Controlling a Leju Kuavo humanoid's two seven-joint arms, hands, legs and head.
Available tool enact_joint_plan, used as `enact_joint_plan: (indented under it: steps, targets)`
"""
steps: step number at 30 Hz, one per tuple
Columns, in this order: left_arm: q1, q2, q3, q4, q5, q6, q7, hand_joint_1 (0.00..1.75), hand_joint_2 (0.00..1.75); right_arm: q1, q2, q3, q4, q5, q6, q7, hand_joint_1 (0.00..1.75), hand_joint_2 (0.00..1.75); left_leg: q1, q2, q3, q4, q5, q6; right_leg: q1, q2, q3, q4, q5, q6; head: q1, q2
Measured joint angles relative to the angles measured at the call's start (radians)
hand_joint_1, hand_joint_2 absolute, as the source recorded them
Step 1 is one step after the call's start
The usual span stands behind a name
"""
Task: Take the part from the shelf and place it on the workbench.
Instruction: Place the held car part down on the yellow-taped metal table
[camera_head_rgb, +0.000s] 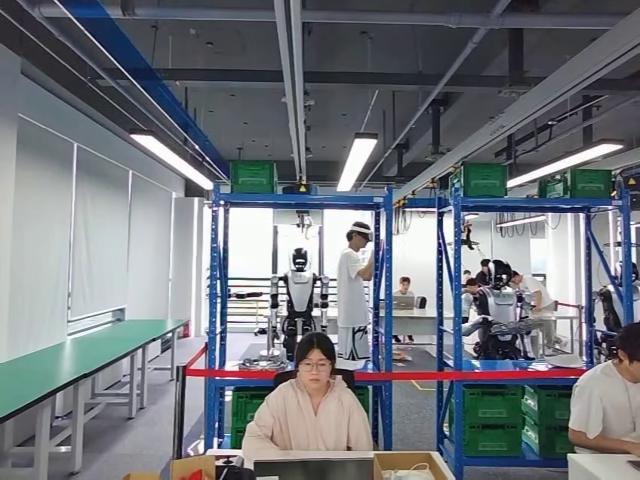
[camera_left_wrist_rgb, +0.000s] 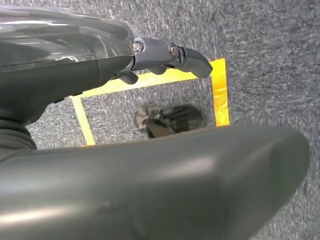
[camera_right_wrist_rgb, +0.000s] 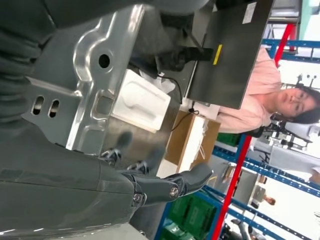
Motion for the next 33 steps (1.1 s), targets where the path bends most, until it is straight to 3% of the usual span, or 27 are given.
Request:
enact_joint_plan:
  steps: [2, 3, 5, 7, 11, 13, 15, 17, 18, 19, 21, 22, 23, 26, 28, 31, 33]
  targets:
    - [0.0, 0.0, 0.0, 0.0, 0.002, 0.002, 0.0, 0.0, 0.0, 0.005, 0.005, 0.0, 0.007, 0.003, 0.002, -0.007, 0.0, 0.0, 0.0, 0.0, -0.037, 0.08, -0.019, -0.002, 0.001, 0.0, 0.001, 0.0, 0.0, 0.0, 0.0, 0.0]
    - [0.0, 0.0, 0.0, 0.0, 0.002, 0.003, 0.0, 0.0, 0.0, 0.008, 0.006, -0.001, 0.008, 0.003, 0.003, -0.013, 0.0, 0.0, 0.0, 0.0, -0.031, 0.067, -0.002, -0.002, 0.001, 0.001, 0.002, 0.001, 0.0, 0.0, 0.0, 0.0]
    - [-0.002, 0.001, 0.0, 0.0, 0.003, 0.006, 0.0, 0.0, 0.0, 0.013, 0.01, -0.004, -0.002, -0.007, 0.012, -0.041, 0.0, 0.0, 0.001, 0.001, 0.023, -0.051, 0.064, -0.001, 0.001, 0.001, 0.003, 0.003, -0.003, 0.003, 0.0, 0.0]
    - [-0.005, 0.001, 0.0, 0.0, 0.005, 0.009, 0.001, 0.0, 0.0, 0.021, 0.014, -0.011, -0.034, -0.033, 0.038, -0.076, 0.0, 0.0, 0.0, 0.001, 0.074, -0.16, 0.104, 0.003, 0.004, 0.002, 0.0, 0.01, -0.006, 0.011, 0.0, 0.0]
    - [-0.001, 0.001, 0.0, 0.0, 0.011, 0.01, 0.0, 0.0, 0.0, 0.09, 0.031, -0.025, -0.202, -0.136, 0.147, -0.12, 0.0, 0.0, -0.003, -0.001, 0.087, -0.188, 0.106, 0.018, 0.004, 0.003, -0.003, 0.015, -0.012, 0.026, -0.001, 0.0]
    - [0.001, 0.002, 0.0, 0.0, 0.018, 0.01, -0.003, 0.0, 0.0, 0.149, 0.041, -0.026, -0.35, -0.218, 0.213, -0.139, 0.0, 0.0, 0.0, -0.001, 0.091, -0.192, 0.108, 0.028, 0.002, 0.003, -0.023, 0.07, -0.052, 0.035, -0.001, 0.0]
    - [0.004, 0.003, 0.002, 0.0, 0.029, 0.01, -0.01, 0.0, 0.0, 0.228, 0.052, -0.026, -0.524, -0.305, 0.275, -0.165, 0.0, 0.0, 0.001, -0.002, 0.093, -0.193, 0.106, 0.035, -0.002, 0.002, -0.075, 0.196, -0.118, 0.042, -0.001, 0.0]
    - [0.014, 0.003, 0.007, 0.0, 0.04, 0.01, -0.016, 0.0, 0.0, 0.332, 0.065, -0.025, -0.717, -0.368, 0.326, -0.192, 0.0, 0.0, 0.0, -0.003, 0.095, -0.192, 0.104, 0.038, -0.004, 0.002, -0.12, 0.293, -0.15, 0.045, -0.001, 0.0]
    - [0.02, 0.003, 0.01, 0.0, 0.043, 0.011, -0.018, 0.0, 0.0, 0.388, 0.071, -0.023, -0.813, -0.388, 0.346, -0.204, 0.0, 0.0, 0.0, -0.004, 0.097, -0.192, 0.102, 0.038, -0.005, 0.002, -0.119, 0.289, -0.139, 0.046, -0.001, 0.0]
    - [0.025, 0.003, 0.013, 0.0, 0.046, 0.012, -0.019, 0.0, 0.0, 0.438, 0.077, -0.02, -0.905, -0.402, 0.363, -0.214, 0.0, 0.0, 0.0, -0.005, 0.098, -0.192, 0.101, 0.038, -0.005, 0.002, -0.099, 0.244, -0.111, 0.045, -0.001, 0.0]
    - [0.031, 0.003, 0.017, 0.0, 0.051, 0.015, -0.019, 0.0, 0.0, 0.521, 0.086, -0.013, -1.054, -0.415, 0.388, -0.237, 0.0, 0.0, -0.002, -0.006, 0.101, -0.192, 0.099, 0.035, -0.002, 0.003, -0.029, 0.1, -0.047, 0.039, -0.001, 0.0]
    - [0.033, 0.002, 0.019, 0.0, 0.054, 0.018, -0.019, 0.0, 0.0, 0.556, 0.089, -0.008, -1.115, -0.418, 0.4, -0.251, 0.0, 0.0, -0.003, -0.006, 0.101, -0.192, 0.098, 0.032, 0.001, 0.003, -0.003, 0.047, -0.027, 0.034, -0.001, 0.0]
    - [0.034, 0.001, 0.022, 0.0, 0.058, 0.022, -0.019, 0.0, 0.0, 0.592, 0.093, -0.003, -1.165, -0.419, 0.412, -0.267, 0.0, 0.0, -0.003, -0.006, 0.101, -0.192, 0.097, 0.029, 0.004, 0.004, 0.011, 0.017, -0.019, 0.031, -0.001, 0.0]
    - [0.04, -0.005, 0.036, 0.0, 0.071, 0.032, -0.023, 0.0, 0.0, 0.706, 0.102, 0.011, -1.278, -0.425, 0.447, -0.312, 0.0, 0.0, 0.0, -0.006, 0.103, -0.196, 0.096, 0.015, 0.007, 0.002, 0.016, 0.001, -0.013, 0.017, -0.001, 0.0]
    - [0.046, -0.009, 0.046, 0.0, 0.081, 0.038, -0.028, 0.0, 0.0, 0.775, 0.116, 0.014, -1.334, -0.435, 0.477, -0.325, 0.0, 0.0, -0.001, -0.004, 0.093, -0.161, 0.055, 0.008, 0.003, -0.002, 0.017, -0.013, -0.002, 0.003, -0.001, 0.0]
    - [0.051, -0.013, 0.062, 0.0, 0.088, 0.046, -0.03, 0.0, 0.0, 0.866, 0.144, 0.007, -1.387, -0.441, 0.532, -0.328, 0.0, 0.0, 0.0, -0.001, 0.043, 0.007, -0.057, 0.002, 0.002, -0.006, 0.01, -0.016, 0.008, -0.004, -0.001, 0.0]
    - [0.054, -0.014, 0.07, 0.0, 0.088, 0.05, -0.03, 0.0, 0.0, 0.914, 0.162, -0.005, -1.405, -0.441, 0.564, -0.329, 0.0, 0.0, 0.001, -0.001, 0.044, 0.055, -0.076, -0.003, 0.002, -0.008, 0.0, -0.014, 0.015, -0.002, -0.001, 0.0]
